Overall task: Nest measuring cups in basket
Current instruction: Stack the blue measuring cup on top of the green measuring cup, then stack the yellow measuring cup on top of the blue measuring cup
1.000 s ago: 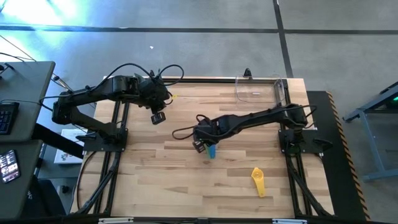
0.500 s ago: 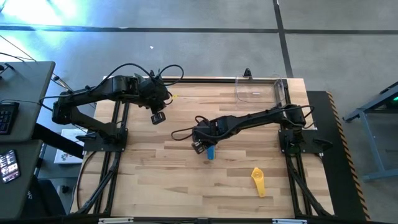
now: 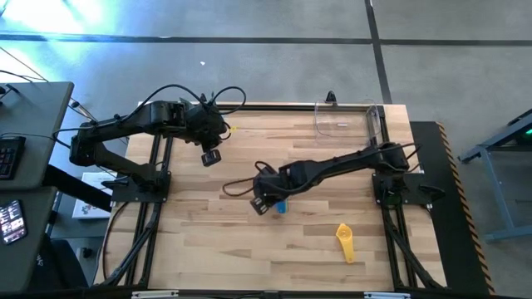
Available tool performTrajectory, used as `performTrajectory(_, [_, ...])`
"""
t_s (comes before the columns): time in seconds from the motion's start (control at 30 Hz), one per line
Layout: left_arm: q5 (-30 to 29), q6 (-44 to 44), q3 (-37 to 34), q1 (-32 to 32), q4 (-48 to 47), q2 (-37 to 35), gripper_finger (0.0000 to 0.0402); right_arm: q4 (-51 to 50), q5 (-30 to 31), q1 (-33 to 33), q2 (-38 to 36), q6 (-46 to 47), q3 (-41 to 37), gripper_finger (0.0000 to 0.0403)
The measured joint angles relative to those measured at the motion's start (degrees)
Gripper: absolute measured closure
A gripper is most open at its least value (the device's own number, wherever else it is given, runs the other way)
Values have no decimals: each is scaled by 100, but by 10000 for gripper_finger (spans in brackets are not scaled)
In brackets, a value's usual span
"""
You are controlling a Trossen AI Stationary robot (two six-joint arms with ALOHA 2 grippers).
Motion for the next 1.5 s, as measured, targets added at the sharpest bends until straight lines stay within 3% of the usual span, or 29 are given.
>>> performTrajectory(0.17, [0,19,0,2,1,0,355,1,-250,138,203,364,0,325])
performTrajectory(1.2, [0,37,0,1,9,0,355,-642,-263,140,520,967,-10,325])
performTrajectory(1.37, [0,37,0,2,11,0,355,-693,-182,188,522,792,257,325])
performTrajectory(1.5, [0,37,0,2,9,0,355,-1429,47,285,524,791,696,325])
